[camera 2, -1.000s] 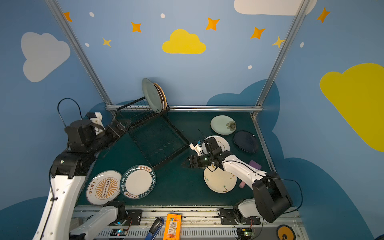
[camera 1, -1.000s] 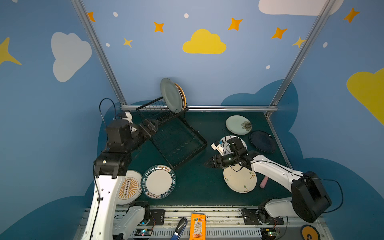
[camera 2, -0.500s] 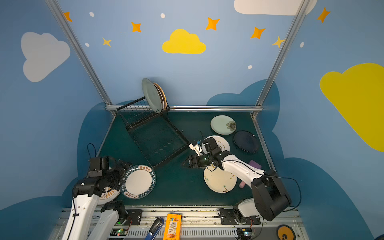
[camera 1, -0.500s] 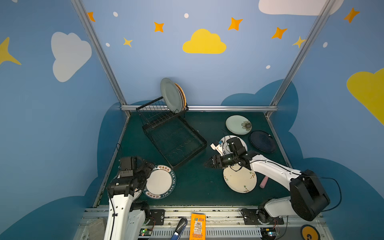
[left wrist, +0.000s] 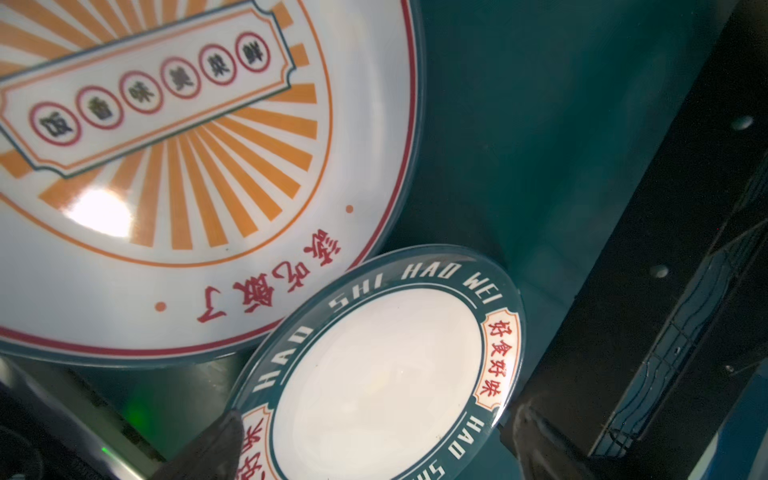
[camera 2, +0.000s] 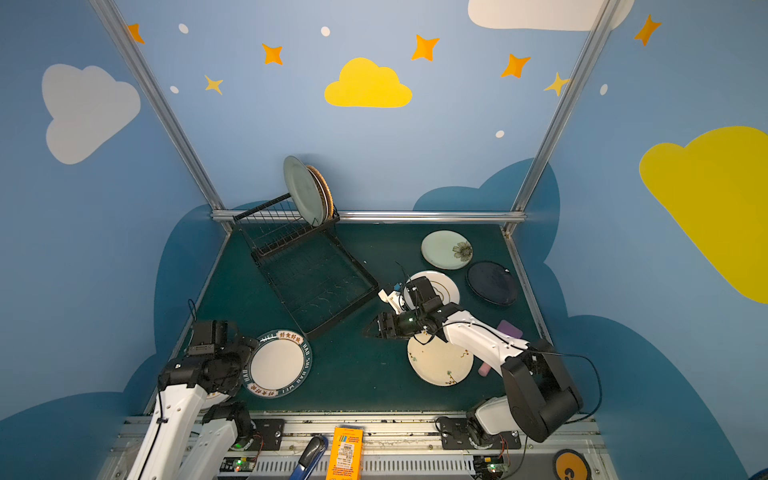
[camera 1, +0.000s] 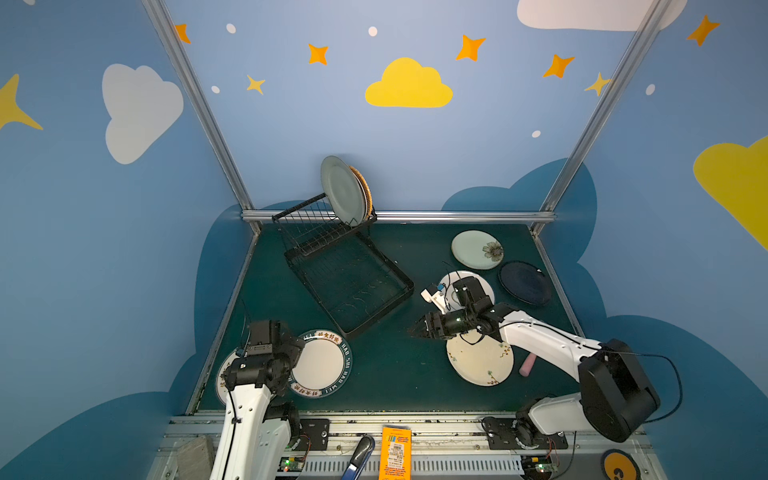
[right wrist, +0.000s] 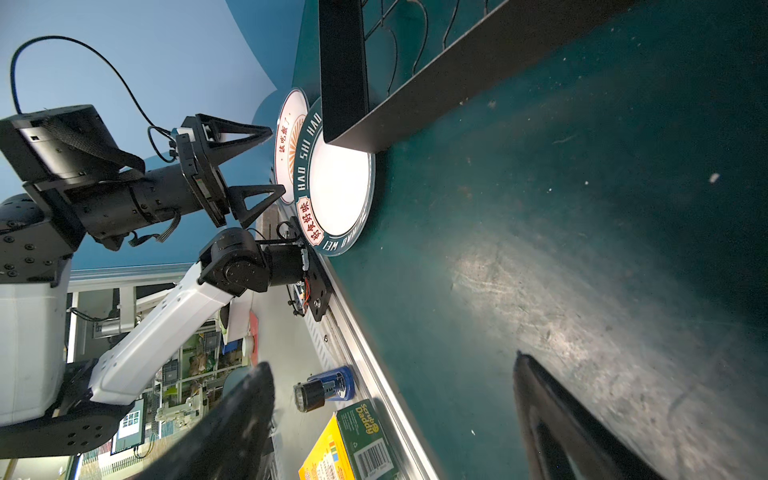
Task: Load the plates into the dish rack
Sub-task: 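Lower the left gripper onto the rim of the green-rimmed white plate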
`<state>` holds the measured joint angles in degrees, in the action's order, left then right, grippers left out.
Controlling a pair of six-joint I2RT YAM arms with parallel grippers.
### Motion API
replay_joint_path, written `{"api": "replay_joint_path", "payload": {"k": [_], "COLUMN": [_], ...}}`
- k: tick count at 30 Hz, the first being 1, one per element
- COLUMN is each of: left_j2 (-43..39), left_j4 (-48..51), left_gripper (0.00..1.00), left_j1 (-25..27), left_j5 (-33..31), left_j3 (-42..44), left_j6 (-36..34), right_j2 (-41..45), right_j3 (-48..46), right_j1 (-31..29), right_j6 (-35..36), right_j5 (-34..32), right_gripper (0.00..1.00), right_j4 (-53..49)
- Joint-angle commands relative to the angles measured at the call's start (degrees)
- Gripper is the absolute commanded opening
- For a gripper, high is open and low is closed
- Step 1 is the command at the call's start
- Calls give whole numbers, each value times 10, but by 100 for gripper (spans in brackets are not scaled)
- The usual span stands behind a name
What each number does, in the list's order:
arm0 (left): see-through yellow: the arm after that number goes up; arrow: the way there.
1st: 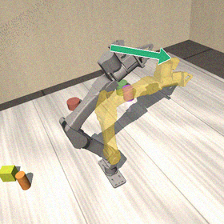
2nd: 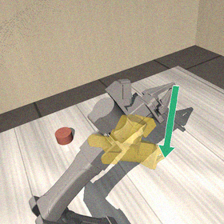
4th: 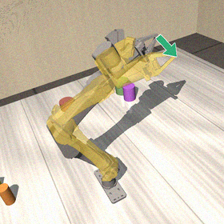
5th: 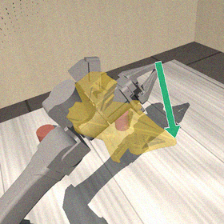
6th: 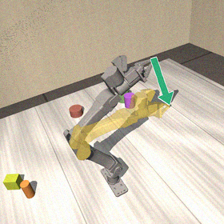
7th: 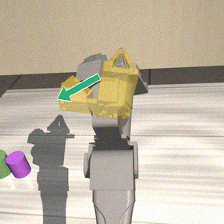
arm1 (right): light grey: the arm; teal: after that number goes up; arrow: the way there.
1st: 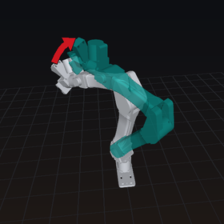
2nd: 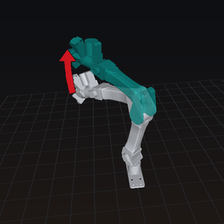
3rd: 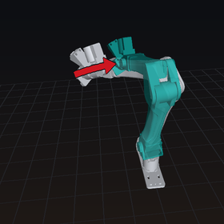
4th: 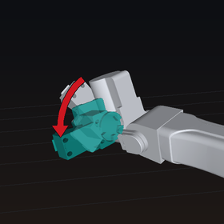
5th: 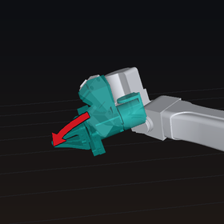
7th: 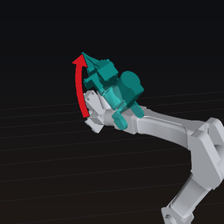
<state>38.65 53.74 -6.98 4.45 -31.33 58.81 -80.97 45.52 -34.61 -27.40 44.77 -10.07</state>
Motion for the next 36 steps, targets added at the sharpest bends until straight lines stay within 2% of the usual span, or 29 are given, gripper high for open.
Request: {"api": "replay_joint_path", "payload": {"k": [1, 5, 14, 21, 28, 33, 36], "left_j2": [23, 42, 91, 66, 63, 73, 80], "left_j4": [-3, -32, -24, -4, 18, 43, 30], "left_gripper": [100, 97, 96, 100, 100, 100, 100], "left_j1": [-1, -1, -1, -2, 8, 35, 39], "left_j5": [-22, -1, -11, -36, -52, -94, -87], "left_j3": [3, 20, 9, -19, -18, -22, -10], "left_j6": [4, -3, -12, -34, -9, 18, 20], "right_j2": [11, 13, 15, 12, 5, 12, 13], "right_j3": [-6, -6, -2, -5, -5, -8, -10], "right_j1": [-2, -2, -1, -1, -1, 0, 2], "right_j6": [-1, 0, 4, 3, 2, 8, 8], "right_j5": [0, -1, -2, 0, 8, 6, 7], "right_gripper": [88, 88, 88, 88, 88, 88, 88], "right_j4": [6, 2, 3, 12, 20, 14, 17]}}
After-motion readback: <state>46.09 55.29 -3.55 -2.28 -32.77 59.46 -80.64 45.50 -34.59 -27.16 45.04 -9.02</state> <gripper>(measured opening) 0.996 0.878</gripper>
